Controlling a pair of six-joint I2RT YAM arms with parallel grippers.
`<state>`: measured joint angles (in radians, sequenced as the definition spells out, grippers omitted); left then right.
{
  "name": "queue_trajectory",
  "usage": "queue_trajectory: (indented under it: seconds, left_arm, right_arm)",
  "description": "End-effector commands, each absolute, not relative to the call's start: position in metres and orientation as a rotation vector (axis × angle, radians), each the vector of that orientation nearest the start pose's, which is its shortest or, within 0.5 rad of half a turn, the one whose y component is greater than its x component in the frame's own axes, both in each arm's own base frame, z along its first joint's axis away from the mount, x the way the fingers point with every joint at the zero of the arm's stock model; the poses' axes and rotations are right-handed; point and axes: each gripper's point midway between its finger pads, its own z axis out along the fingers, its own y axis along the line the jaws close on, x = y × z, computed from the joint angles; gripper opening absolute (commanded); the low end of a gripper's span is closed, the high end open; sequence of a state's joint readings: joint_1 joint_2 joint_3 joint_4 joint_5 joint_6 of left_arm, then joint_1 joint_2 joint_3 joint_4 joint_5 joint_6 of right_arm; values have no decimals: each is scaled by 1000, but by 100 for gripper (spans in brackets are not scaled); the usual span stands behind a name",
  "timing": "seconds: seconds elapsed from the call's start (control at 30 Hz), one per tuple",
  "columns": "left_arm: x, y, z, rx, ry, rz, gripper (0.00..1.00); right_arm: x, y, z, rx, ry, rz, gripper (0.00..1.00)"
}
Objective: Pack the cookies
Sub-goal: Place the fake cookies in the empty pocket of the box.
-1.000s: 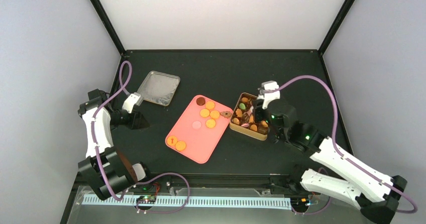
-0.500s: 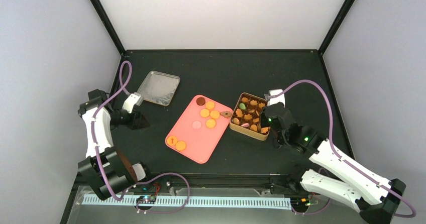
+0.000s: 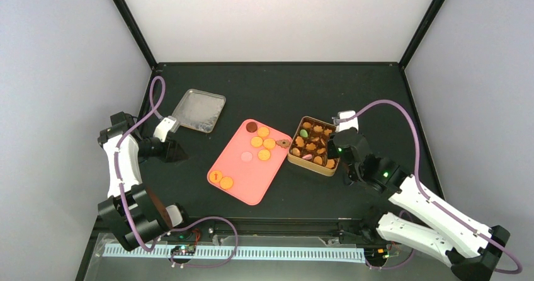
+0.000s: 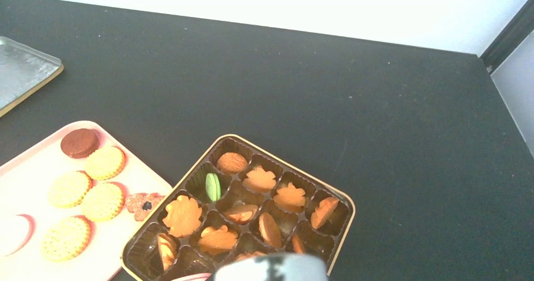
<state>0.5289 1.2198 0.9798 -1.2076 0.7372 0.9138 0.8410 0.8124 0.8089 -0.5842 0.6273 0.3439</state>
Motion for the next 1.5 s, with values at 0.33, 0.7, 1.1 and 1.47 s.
queue_trajectory:
  seconds: [0.33, 0.7, 1.1, 1.47]
  left_arm:
    - [240, 4, 167, 557, 2403, -627, 51]
    - [240, 4, 165, 550, 2405, -635, 51]
    - [240, 5, 165, 551, 2411, -624, 51]
    - [241, 5, 168, 547, 2404, -623, 51]
  right_arm:
    - [266, 135, 260, -123, 1992, 64, 24]
    - [277, 151, 285, -157, 1934, 90, 23]
    - [274, 147, 244, -184, 2006, 38, 18]
    - [249, 120, 255, -164, 2013, 46, 15]
